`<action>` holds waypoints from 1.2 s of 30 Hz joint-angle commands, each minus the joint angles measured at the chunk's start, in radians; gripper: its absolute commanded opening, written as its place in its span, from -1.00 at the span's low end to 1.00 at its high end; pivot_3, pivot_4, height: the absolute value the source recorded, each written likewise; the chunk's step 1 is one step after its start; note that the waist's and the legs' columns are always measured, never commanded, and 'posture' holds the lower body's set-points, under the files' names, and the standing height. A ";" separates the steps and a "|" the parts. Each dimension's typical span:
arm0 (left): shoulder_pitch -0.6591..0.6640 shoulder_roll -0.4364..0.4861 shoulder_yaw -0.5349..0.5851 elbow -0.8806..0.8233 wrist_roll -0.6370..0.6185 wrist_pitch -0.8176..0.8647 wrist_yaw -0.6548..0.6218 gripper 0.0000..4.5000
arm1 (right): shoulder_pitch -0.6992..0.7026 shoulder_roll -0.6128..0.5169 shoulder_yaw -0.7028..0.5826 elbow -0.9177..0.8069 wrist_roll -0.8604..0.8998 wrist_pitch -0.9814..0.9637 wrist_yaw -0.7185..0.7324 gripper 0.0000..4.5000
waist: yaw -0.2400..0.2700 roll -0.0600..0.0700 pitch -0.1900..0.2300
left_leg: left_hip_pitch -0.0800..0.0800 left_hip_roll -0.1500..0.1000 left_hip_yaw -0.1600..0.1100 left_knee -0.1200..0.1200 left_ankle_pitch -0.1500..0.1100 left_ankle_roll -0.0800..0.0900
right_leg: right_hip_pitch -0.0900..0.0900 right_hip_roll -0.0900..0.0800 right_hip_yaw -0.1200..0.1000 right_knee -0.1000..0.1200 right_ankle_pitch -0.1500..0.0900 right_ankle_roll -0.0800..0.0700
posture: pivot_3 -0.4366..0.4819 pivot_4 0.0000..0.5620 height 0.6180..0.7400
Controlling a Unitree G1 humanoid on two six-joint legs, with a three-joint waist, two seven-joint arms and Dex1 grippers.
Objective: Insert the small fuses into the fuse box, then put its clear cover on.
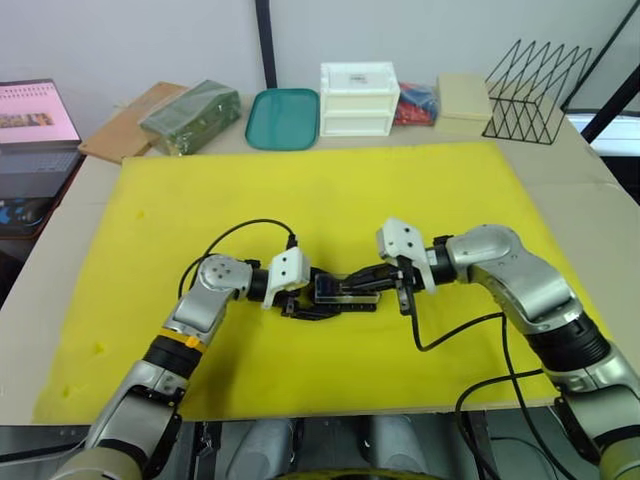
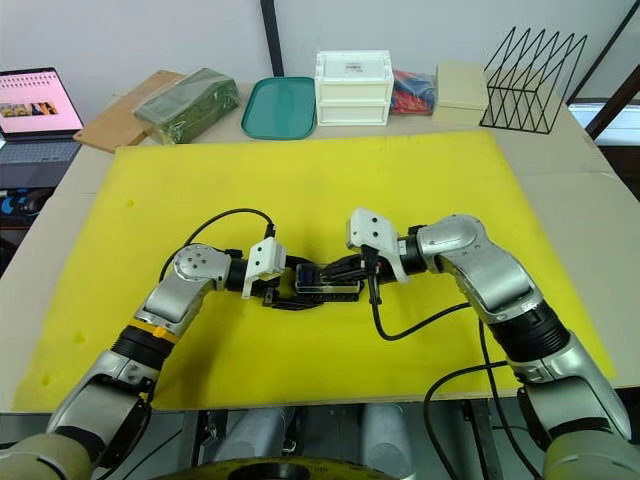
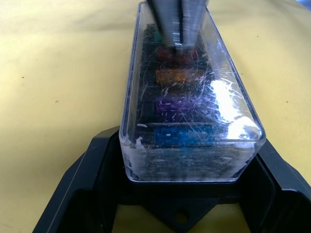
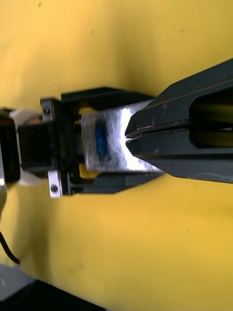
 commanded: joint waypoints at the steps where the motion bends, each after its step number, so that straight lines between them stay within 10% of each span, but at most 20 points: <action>1: 0.012 0.021 -0.007 -0.028 0.023 -0.011 0.011 0.65 | -0.039 0.005 -0.052 -0.022 0.034 0.078 -0.027 -1.00 | 0.000 0.000 0.000 | 0.000 0.000 0.000 0.000 0.000 0.000 | 0.000 0.000 0.000 0.000 0.000 0.000 | -0.05 -0.47 1.00; 7: 0.045 0.096 0.040 -0.169 -0.037 0.078 -0.010 1.00 | -0.055 -0.078 -0.138 -0.126 0.090 0.152 -0.004 -0.74 | -0.001 0.000 0.000 | -0.006 0.000 0.000 0.000 0.000 0.000 | -0.006 0.000 0.000 0.000 0.000 0.000 | -0.05 -0.47 1.00; 18: 0.202 0.397 0.344 -0.608 -0.308 0.469 0.035 1.00 | 0.183 -0.419 -0.335 -0.240 0.068 0.041 0.118 0.95 | 0.000 0.000 0.002 | -0.009 0.000 0.000 0.000 0.000 0.001 | -0.008 0.000 0.000 -0.001 0.000 0.000 | -0.05 -0.47 1.00; 27: 0.477 0.587 0.670 -0.739 -0.386 0.566 0.055 1.00 | 0.449 -0.554 -0.593 -0.198 0.038 -0.045 0.172 0.98 | 0.001 0.001 0.003 | -0.007 0.004 0.003 -0.001 -0.003 0.004 | -0.006 0.002 0.000 -0.004 0.001 -0.001 | -0.05 -0.47 1.00; 36: 0.548 0.610 0.702 -0.763 -0.408 0.583 0.069 1.00 | 0.535 -0.560 -0.686 -0.195 0.024 -0.058 0.179 0.98 | 0.000 0.001 0.003 | -0.007 0.004 0.003 -0.001 -0.002 0.004 | -0.005 0.002 0.000 -0.005 0.001 -0.001 | -0.05 -0.47 1.00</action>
